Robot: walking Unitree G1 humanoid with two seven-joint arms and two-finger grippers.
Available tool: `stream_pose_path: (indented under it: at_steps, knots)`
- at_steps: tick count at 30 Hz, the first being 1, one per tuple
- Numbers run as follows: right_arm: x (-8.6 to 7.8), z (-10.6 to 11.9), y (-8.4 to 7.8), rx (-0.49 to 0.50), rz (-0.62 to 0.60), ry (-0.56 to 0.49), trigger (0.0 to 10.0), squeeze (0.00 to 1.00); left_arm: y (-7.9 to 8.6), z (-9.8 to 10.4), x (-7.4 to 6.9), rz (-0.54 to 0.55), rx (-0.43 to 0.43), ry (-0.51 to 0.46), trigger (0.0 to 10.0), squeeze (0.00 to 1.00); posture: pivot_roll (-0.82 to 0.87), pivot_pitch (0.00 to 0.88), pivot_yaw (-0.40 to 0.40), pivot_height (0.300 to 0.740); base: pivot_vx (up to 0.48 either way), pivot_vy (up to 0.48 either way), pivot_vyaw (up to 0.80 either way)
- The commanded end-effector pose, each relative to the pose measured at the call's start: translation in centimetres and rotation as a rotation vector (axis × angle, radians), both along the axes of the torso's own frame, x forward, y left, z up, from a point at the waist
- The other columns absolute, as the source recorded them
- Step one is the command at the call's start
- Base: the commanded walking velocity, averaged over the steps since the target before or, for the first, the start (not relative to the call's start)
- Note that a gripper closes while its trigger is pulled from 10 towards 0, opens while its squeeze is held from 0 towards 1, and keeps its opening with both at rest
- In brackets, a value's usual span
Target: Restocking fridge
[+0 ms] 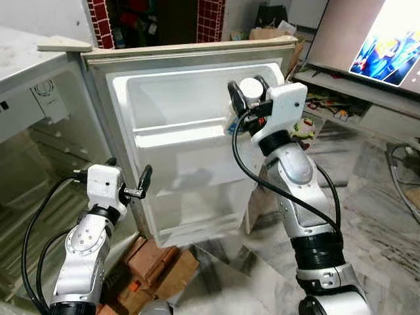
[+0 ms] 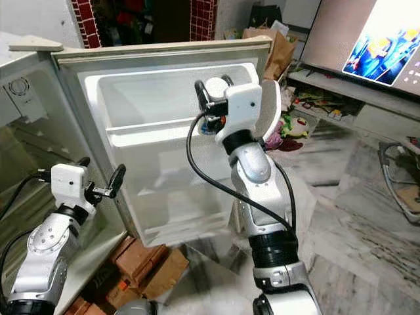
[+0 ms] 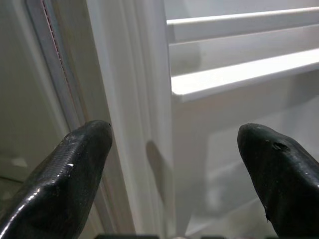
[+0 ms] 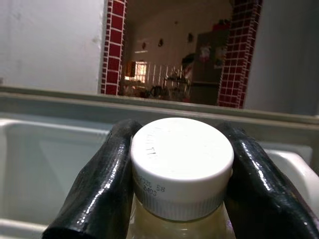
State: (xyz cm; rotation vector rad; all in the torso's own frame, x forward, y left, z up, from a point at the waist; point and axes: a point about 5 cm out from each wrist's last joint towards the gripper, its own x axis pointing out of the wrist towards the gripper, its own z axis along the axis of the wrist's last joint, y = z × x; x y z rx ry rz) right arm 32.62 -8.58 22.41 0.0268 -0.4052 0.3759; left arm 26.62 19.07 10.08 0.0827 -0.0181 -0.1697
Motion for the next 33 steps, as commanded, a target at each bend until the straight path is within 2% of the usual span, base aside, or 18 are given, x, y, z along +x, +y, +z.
stream_pose_path:
  at_steps: [1, 2, 3, 8, 12, 15, 16, 19, 25, 33]
  knots:
    - [0.3, 1.5, 0.1, -0.015, -0.003, -0.074, 10.0, 0.0, -0.1, 0.5, 0.1, -0.013, 0.004, -0.008, 10.0, 0.0, 0.16, 0.0, -0.047, 0.74, 0.0, 0.0, 0.0]
    - [0.5, 1.7, 0.2, -0.031, -0.005, -0.093, 10.0, 0.0, -0.1, 0.5, 0.1, -0.014, 0.005, -0.008, 10.0, 0.0, 0.16, 0.0, -0.047, 0.74, 0.0, 0.0, 0.0]
    - [1.4, 2.1, 0.4, -0.065, -0.042, -0.129, 10.0, 0.0, -0.3, 0.6, 0.1, -0.017, 0.006, -0.009, 10.0, 0.0, 0.17, 0.0, -0.047, 0.74, 0.0, 0.0, 0.0]
    - [3.6, 2.3, 0.1, -0.097, -0.145, -0.14, 10.0, 0.0, -0.4, 0.7, 0.0, -0.022, 0.012, -0.009, 10.0, 0.0, 0.19, 0.0, -0.051, 0.74, 0.0, 0.0, 0.0]
    - [5.5, 1.8, -0.9, -0.095, -0.23, -0.076, 10.0, 0.0, -0.2, 0.8, -0.3, -0.012, 0.019, -0.01, 10.0, 0.0, 0.22, 0.006, -0.061, 0.74, 0.0, 0.0, 0.0]
    - [6.3, 1.1, -1.3, -0.097, -0.271, -0.036, 10.0, 0.0, -0.1, 0.9, -0.5, -0.007, 0.02, -0.01, 10.0, 0.0, 0.23, 0.012, -0.063, 0.74, 0.0, 0.0, 0.0]
    - [6.7, 0.5, -1.6, -0.081, -0.29, 0.004, 10.0, 0.0, -0.1, 0.9, -0.7, -0.006, 0.022, -0.008, 10.0, 0.0, 0.24, 0.016, -0.066, 0.74, 0.0, 0.0, 0.0]
    - [7.4, -0.7, -2.4, -0.016, -0.331, 0.113, 10.0, 0.0, 0.1, 0.8, -1.0, -0.002, 0.028, -0.001, 10.0, 0.0, 0.25, 0.021, -0.068, 0.74, 0.0, 0.0, 0.0]
    - [7.9, -1.8, -3.4, -0.022, -0.411, 0.178, 10.0, 0.0, 0.3, 0.8, -1.2, 0.003, 0.036, 0.009, 10.0, 0.0, 0.25, 0.025, -0.062, 0.74, 0.0, 0.0, 0.0]
    - [8.0, -2.9, -4.6, -0.014, -0.455, 0.26, 10.0, 0.0, 0.1, 0.8, -1.1, -0.005, 0.039, 0.02, 10.0, 0.0, 0.24, 0.024, -0.06, 0.74, 0.0, 0.0, 0.0]
